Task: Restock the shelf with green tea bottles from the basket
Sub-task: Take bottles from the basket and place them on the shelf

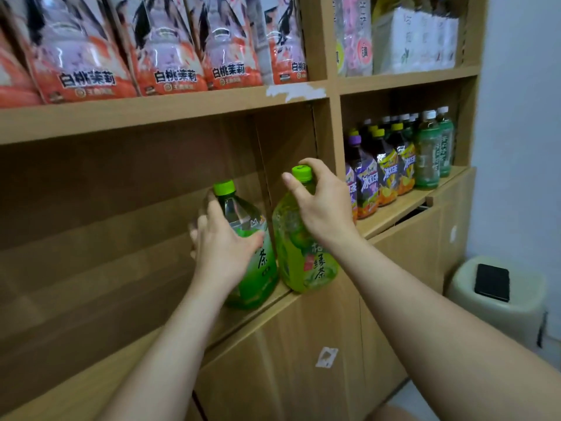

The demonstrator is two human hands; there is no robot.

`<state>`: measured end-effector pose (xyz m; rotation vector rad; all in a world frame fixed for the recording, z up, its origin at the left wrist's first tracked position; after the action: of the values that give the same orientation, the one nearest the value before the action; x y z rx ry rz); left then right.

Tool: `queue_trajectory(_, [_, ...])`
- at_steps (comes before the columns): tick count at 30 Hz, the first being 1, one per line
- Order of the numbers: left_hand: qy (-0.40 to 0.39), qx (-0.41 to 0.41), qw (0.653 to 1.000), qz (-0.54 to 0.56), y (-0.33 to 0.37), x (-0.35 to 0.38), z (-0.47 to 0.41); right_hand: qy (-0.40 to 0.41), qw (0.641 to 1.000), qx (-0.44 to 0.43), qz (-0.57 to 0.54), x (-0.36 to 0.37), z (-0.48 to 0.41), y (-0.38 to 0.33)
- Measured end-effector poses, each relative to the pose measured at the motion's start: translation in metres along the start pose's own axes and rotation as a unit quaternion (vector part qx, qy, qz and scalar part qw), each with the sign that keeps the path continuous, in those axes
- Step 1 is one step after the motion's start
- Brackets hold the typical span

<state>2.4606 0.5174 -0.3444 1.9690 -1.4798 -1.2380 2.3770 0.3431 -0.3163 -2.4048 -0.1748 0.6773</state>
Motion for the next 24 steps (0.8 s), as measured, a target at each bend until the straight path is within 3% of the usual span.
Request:
queue_trajectory(3, [-0.047, 0.04, 0.997, -0.049, -0.002, 0.005, 0.027, -0.154, 0.983, 0.001, 0.104, 0.023, 0.018, 0.011])
queue_trajectory(6, [-0.072, 0.071, 0.992, -0.07, -0.005, 0.004, 0.038, -0.218, 0.968, -0.006, 0.124, 0.029, 0.034, 0.018])
queue_trajectory(13, [-0.035, 0.062, 0.986, -0.152, -0.025, -0.007, 0.014, -0.109, 0.966, 0.005, 0.233, 0.057, 0.047, 0.003])
queue_trajectory(16, [-0.033, 0.034, 0.981, -0.188, -0.039, -0.007, 0.001, -0.115, 0.977, -0.001, 0.181, 0.076, 0.047, -0.001])
queue_trajectory(20, [-0.06, -0.012, 0.98, -0.191, -0.052, -0.004, -0.013, -0.254, 0.965, 0.004, 0.066, 0.093, 0.04, 0.006])
queue_trajectory(22, [-0.055, 0.004, 0.973, -0.222, -0.044, -0.006, -0.012, -0.288, 0.957, -0.006, 0.017, 0.089, 0.042, 0.007])
queue_trajectory(24, [-0.007, 0.059, 0.979, -0.196, -0.022, -0.012, -0.002, -0.261, 0.965, -0.025, -0.01, 0.07, 0.044, 0.006])
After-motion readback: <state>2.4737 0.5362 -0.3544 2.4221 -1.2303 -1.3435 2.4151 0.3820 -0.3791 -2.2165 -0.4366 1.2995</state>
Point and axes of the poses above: each hand's wrist, its own z-axis away from the middle knuckle, its own x-axis out of the palm, y = z × x, the point moved 8 cm from there along -z, towards the middle knuckle, and after that the axes turned 13 degrees about z, right-handed, at the moved point
